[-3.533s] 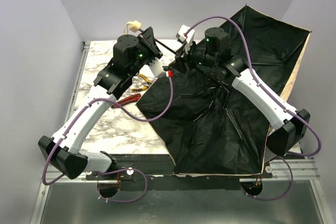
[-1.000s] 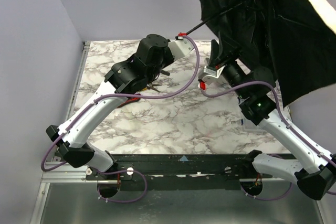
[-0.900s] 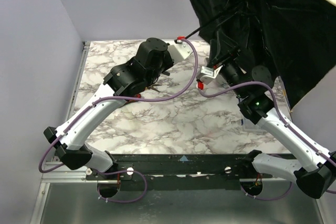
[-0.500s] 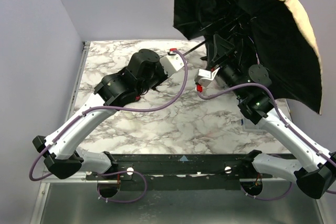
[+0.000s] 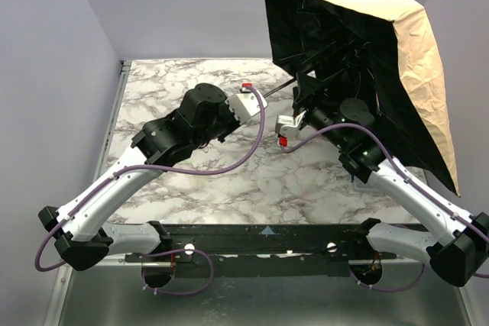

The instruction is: Open the umbrella

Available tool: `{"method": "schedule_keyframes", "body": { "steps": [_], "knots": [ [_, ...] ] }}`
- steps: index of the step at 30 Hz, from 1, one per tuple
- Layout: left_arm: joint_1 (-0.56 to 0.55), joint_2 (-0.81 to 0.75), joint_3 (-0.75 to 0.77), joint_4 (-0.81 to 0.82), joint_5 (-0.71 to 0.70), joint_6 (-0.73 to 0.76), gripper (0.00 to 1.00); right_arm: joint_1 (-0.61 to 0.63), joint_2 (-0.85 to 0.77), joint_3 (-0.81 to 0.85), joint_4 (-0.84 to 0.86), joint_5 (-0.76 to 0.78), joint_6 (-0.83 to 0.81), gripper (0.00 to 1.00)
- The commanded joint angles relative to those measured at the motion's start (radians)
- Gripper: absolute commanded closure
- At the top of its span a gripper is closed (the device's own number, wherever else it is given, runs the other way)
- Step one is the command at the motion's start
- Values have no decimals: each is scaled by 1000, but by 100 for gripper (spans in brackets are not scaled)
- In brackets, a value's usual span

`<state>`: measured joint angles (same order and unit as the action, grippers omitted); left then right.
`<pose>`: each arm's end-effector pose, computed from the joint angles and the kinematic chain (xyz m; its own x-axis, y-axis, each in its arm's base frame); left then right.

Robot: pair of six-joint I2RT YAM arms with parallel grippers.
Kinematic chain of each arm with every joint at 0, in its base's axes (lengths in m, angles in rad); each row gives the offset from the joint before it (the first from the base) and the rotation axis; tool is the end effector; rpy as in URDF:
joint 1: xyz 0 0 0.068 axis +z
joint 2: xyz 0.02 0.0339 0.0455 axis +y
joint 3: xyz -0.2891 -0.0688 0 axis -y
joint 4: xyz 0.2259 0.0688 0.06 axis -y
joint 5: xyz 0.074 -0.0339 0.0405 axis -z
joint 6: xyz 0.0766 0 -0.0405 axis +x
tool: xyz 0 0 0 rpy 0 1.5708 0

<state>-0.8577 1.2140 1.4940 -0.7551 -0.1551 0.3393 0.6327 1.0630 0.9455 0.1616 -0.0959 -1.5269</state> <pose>0.1742 -0.1833 0.4360 -0.0634 0.5759 -0.8150 0.7195 0.5923 0.3626 0.2061 0.1602 0.4058 0.6667 -0.7443 -0.0396 0.0063 0.0588 -0.9983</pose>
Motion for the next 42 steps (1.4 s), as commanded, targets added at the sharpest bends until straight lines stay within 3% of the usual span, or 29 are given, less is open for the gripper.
{"method": "schedule_keyframes", "body": {
  "steps": [1, 4, 8, 14, 21, 23, 27, 28, 30, 33, 42],
  "knots": [
    [-3, -64, -15, 144, 46, -3, 100, -4, 19, -19, 99, 30, -33, 44],
    [-3, -79, -35, 160, 52, 7, 100, -5, 46, -30, 159, 48, -41, 44],
    [-3, -93, -56, 156, 52, 7, 100, -6, 97, -15, 247, 115, -52, 55],
    [3, -108, -72, 148, 33, -31, 100, -61, 93, -9, 253, 150, -58, 67],
    [21, -128, -91, 149, 60, -51, 100, -128, 69, -37, 234, 124, -67, 71],
    [23, -140, -102, 147, 82, -51, 100, -145, 81, -33, 237, 118, -68, 77],
    [25, -131, -90, 74, 179, -42, 100, -163, 109, -8, 286, 81, -77, 99],
    [25, -116, -81, 49, 193, -47, 100, -163, 117, 1, 305, 58, -79, 100],
    [24, -87, -64, 6, 195, -48, 82, -164, 135, 29, 334, 30, -81, 100],
    [25, -42, -49, -39, 168, -38, 63, -163, 161, 74, 377, -7, -93, 100],
    [24, 83, -15, -187, 47, -45, 59, -163, 208, 193, 417, -78, -156, 100]
  ]
}}
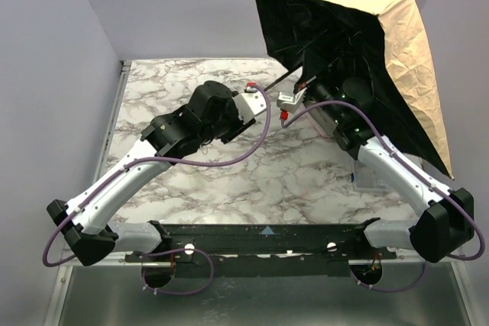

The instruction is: Open the umbrella

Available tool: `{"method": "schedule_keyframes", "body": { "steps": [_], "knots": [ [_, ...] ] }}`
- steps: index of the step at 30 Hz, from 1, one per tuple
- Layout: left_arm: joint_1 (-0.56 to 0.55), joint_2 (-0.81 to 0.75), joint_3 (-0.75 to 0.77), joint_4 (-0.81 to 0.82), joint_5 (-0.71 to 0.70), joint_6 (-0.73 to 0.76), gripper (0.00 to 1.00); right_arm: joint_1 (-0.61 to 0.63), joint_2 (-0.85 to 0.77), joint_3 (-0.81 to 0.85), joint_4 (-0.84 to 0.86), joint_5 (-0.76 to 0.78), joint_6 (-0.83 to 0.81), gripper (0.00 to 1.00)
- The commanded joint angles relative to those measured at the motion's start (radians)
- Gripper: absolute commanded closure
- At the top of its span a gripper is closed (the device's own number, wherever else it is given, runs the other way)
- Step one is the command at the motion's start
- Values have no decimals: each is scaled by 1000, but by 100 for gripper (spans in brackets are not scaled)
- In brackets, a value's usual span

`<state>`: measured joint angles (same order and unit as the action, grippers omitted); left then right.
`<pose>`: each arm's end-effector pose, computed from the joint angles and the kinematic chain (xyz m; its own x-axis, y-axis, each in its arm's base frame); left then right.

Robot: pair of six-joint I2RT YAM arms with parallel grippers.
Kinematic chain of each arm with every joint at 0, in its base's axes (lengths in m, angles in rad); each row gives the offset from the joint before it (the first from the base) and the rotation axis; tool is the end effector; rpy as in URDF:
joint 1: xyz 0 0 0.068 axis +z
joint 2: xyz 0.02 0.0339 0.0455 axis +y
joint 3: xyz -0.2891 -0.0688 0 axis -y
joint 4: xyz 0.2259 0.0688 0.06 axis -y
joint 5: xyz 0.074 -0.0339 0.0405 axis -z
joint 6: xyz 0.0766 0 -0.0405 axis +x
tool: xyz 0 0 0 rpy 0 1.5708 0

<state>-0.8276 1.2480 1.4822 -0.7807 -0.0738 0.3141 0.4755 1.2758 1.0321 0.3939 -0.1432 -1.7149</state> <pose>0.1818 -0.1895 0.4203 -0.1207 0.5868 -0.8007 0.7665 0.5677 0.3004 0.2775 0.1552 0.4162 0.5534 -0.8168 0.1631 0.2147 -0.0493 -0.9754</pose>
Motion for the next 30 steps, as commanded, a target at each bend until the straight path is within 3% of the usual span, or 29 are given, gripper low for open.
{"method": "schedule_keyframes", "body": {
  "steps": [1, 7, 9, 16, 30],
  "knots": [
    [-6, 60, -7, -177, -39, -24, 63, -6, -1, 115, 186, -30, 24, 100],
    [-4, 34, -66, -202, 11, -35, 95, -55, 23, 131, 193, -7, -1, 100],
    [-4, 6, -102, -193, 22, -24, 100, -92, 32, 123, 208, -5, -11, 100],
    [-4, -57, -203, -197, 14, -23, 100, -200, 63, 131, 263, -18, -12, 99],
    [-4, -98, -285, -191, 55, -5, 100, -264, 151, 201, 382, 48, -10, 90]
  ]
}}
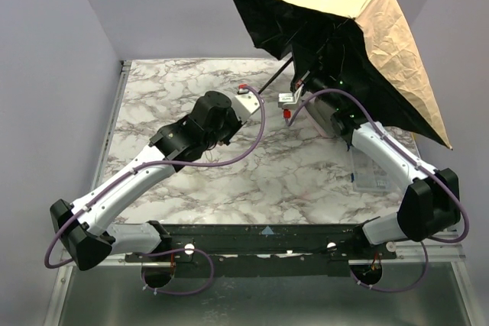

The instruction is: Open the umbrella

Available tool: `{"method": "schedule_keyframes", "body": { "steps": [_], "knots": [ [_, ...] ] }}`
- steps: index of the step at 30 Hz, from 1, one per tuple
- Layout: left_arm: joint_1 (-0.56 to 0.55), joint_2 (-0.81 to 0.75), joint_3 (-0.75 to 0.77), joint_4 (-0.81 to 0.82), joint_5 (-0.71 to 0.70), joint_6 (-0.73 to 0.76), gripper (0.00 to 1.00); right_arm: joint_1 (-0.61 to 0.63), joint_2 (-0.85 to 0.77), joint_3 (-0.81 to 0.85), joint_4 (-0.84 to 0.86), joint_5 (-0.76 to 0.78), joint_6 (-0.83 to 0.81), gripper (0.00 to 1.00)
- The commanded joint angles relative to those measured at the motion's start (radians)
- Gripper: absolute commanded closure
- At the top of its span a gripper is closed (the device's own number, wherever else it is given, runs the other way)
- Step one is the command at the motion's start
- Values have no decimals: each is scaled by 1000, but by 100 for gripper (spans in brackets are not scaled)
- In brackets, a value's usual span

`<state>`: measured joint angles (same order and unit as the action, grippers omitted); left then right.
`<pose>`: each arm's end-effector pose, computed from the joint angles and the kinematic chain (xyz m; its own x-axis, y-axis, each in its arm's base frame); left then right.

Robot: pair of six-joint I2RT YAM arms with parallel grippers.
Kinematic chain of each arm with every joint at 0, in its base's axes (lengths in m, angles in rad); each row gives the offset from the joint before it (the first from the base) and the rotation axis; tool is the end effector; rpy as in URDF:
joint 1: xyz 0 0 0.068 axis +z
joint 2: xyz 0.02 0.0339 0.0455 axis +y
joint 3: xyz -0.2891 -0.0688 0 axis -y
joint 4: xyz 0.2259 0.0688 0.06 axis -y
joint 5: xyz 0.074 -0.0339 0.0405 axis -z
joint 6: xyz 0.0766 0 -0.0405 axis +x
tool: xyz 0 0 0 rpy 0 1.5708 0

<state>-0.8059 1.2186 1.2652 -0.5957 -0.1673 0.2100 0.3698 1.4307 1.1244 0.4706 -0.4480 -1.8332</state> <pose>0.1966 -0.1865 0.3773 -0.2257 0.5320 -0.8161 0.6749 0.6895 0.2628 0.3183 0.1590 0.4123 0.6599 -0.6778 0.3243 0.3351 -0.1208 -0.9344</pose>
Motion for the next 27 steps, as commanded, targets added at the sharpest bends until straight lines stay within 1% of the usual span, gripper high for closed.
{"method": "schedule_keyframes", "body": {
  "steps": [1, 5, 9, 18, 27],
  "knots": [
    [-26, -74, -74, -371, 155, 104, 100, -158, -2, 110, 306, 357, 109, 89],
    [-26, -93, -102, -362, 159, 123, 100, -167, 8, 126, 309, 374, 119, 88],
    [-26, -110, -121, -360, 166, 122, 100, -181, 21, 141, 318, 388, 126, 83],
    [-26, -121, -147, -357, 166, 111, 100, -212, 43, 160, 324, 383, 138, 82],
    [-26, -140, -199, -362, 165, 82, 100, -297, 99, 217, 356, 374, 141, 82]
  ]
}}
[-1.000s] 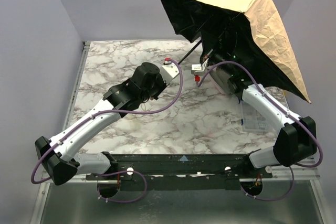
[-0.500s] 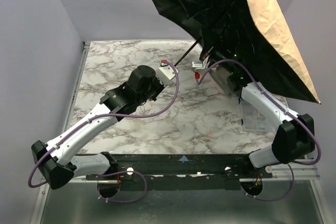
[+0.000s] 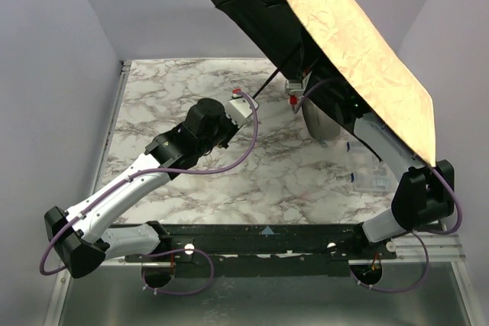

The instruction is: Open the umbrella

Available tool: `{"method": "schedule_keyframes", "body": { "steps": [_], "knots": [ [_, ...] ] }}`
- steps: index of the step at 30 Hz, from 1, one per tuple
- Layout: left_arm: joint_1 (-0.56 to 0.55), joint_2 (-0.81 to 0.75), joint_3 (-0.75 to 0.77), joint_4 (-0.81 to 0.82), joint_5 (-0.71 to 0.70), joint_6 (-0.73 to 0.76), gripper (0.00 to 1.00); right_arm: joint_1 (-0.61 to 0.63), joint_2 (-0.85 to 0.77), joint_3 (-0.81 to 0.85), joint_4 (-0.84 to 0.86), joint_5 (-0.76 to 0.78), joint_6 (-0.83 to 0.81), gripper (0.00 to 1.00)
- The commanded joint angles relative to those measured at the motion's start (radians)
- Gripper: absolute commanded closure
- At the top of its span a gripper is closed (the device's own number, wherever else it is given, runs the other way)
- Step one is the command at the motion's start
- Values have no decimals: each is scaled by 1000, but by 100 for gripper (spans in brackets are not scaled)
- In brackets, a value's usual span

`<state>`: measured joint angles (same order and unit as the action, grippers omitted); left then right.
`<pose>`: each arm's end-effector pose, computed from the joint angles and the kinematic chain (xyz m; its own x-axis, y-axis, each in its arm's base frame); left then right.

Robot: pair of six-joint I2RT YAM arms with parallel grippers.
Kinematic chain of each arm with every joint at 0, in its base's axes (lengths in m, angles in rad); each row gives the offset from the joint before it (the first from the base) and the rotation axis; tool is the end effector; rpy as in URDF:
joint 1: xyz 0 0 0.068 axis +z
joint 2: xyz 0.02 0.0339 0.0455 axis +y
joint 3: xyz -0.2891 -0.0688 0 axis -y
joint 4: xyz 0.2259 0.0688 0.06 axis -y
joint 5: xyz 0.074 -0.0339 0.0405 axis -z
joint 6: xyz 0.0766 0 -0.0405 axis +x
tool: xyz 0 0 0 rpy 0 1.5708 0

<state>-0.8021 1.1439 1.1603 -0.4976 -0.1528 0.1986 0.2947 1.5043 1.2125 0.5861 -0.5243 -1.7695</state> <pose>0.1877 -0.1773 0.3711 -0.1938 0.4809 -0.8551 0.6680 0.7030 0.2440 0.3416 0.1438 0.4351 0.6411 -0.6923 0.3313 0.4122 -0.0535 -0.9095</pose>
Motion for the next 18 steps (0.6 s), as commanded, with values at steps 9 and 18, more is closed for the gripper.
{"method": "schedule_keyframes", "body": {
  "steps": [9, 18],
  "knots": [
    [-29, -52, -94, -467, 153, 86, 100, -270, 74, 183, 282, 501, 77, 82],
    [-29, -68, -146, -463, 177, 82, 100, -316, 99, 214, 307, 521, 84, 81]
  ]
}}
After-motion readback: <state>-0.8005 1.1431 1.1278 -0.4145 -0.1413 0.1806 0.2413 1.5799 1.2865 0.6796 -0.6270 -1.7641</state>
